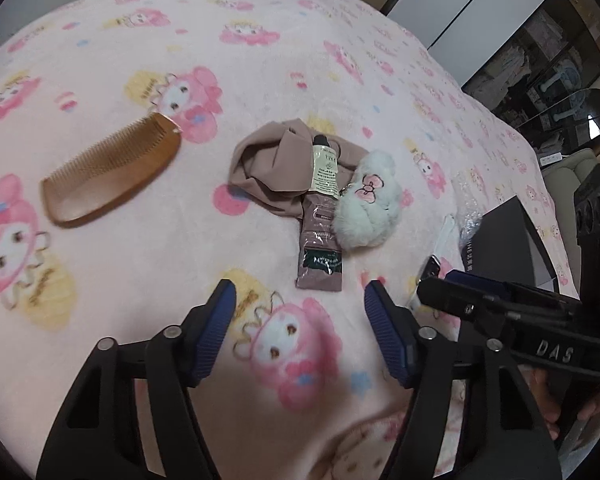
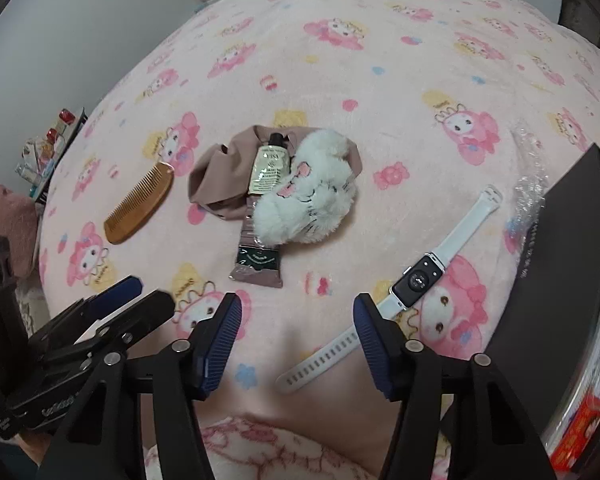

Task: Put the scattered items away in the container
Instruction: 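Grasp the white-capped brown tube with the left gripper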

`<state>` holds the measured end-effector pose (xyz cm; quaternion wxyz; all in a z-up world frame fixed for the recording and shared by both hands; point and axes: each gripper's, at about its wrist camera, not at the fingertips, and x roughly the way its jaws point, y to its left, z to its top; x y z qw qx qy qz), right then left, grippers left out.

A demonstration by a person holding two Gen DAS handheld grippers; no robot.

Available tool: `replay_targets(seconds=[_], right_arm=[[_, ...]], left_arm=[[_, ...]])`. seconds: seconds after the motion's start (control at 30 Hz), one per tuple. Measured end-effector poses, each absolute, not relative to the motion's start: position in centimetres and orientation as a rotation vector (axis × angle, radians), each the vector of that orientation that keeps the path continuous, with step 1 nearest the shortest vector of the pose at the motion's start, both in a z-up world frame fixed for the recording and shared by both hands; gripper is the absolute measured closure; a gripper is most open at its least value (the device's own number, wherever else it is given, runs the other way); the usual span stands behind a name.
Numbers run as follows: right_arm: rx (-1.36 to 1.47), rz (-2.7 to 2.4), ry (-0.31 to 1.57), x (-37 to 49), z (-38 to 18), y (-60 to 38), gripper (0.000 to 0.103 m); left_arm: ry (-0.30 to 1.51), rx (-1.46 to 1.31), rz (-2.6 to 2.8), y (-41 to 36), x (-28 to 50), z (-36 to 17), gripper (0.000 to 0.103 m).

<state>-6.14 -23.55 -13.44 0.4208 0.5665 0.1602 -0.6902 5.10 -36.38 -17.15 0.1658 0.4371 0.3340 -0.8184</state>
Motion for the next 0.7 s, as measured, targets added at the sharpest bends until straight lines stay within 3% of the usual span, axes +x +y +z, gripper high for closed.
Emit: replay_targets(seconds=[0.37,0.43,0.53,0.67,0.7], right_arm=[[1.471,-1.666,0.475,-10.0,-18.1,-26.3,0.056],[1.465,-1.686,0.473,-10.8,-17.8,-26.1,0.056],[1.485,-1.659,0.445,-11.8,-17.5,-25.9,0.056],[1.526,-1.592,0.456,-10.9,-18.0,-25.8,0.054],[1.537,-1.579,0.462,-10.8,-18.2,-25.9,0.053]], left_arm=[[1.201,1.374,-2.335,-39.5,-0.2,-22.5,0.044],[1.259,1.394,-2.337,-39.4,-0.5,-22.8,0.067],[1.361,1.445,-2.311,-38.7,-0.7,-22.9,0.082],[1.482,1.513,-2.404,-37.1,-1.2,-21.2,0.083],[1.456,1.513,-2.419,-36.9,-1.2,-20.6,0.078]])
